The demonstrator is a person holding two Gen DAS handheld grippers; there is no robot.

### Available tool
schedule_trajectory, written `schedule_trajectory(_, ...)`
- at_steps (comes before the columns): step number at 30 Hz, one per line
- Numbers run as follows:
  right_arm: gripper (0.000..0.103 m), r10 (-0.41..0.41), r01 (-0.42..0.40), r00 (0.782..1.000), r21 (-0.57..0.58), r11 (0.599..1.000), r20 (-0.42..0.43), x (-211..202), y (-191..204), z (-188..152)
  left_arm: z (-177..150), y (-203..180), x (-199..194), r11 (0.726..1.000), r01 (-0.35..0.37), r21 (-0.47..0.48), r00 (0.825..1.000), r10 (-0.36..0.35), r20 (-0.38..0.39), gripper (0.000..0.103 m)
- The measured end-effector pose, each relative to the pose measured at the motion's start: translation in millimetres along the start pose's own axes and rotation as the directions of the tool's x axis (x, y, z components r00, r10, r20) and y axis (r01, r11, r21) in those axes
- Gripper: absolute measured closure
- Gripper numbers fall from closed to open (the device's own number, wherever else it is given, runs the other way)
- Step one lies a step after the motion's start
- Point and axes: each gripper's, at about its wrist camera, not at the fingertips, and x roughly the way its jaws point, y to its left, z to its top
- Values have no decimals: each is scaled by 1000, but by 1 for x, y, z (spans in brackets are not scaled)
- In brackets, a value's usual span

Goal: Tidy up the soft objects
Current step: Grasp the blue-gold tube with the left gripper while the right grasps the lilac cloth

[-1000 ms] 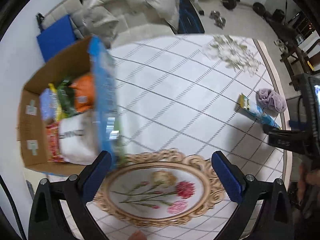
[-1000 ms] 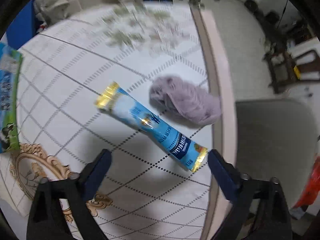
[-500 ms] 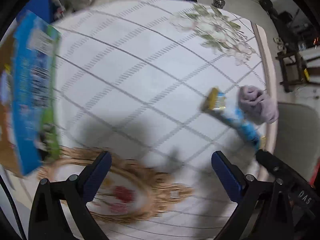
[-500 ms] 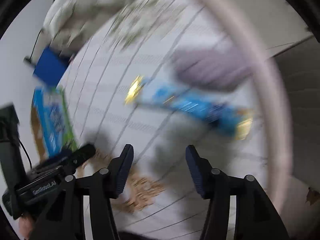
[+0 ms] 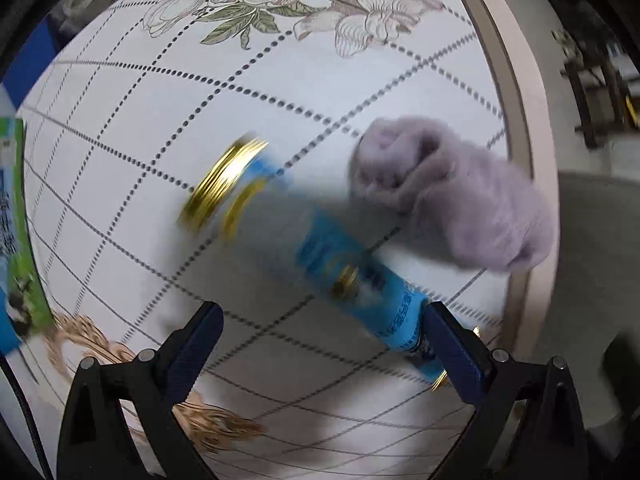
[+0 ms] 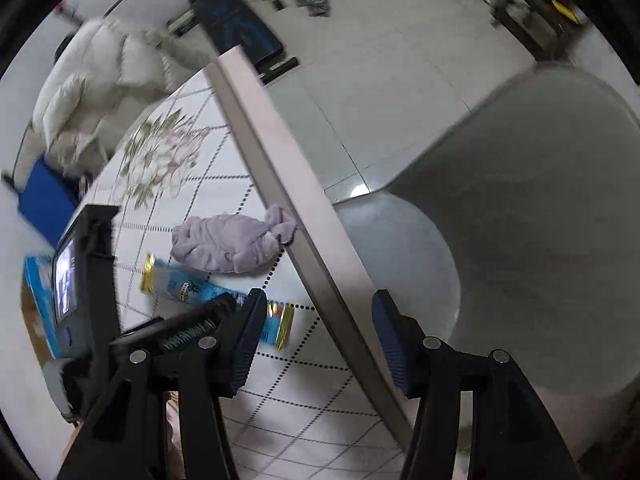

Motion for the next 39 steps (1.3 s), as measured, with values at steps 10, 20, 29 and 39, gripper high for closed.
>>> schedule_trajectory(10,45,-203,171,979,-581,796,10,48,111,23,-31,96,-13,997,36,-74,999,-34,25,1)
schedule_trajectory(20,52,-273,120,946,-596,794,-174,101,121,43,-5,36,-26,967,-71,244,987,33,155,1)
schedule_trajectory(29,34,-112,20,952,-308,951,-285,87,61,71,23,-14,-15,952,-51,302,995,20,102,61)
schedule_trajectory(39,58,-278,168,945,-475,864,-172,102,93,57,10,50,-23,981,32,190,994,-51,97,86)
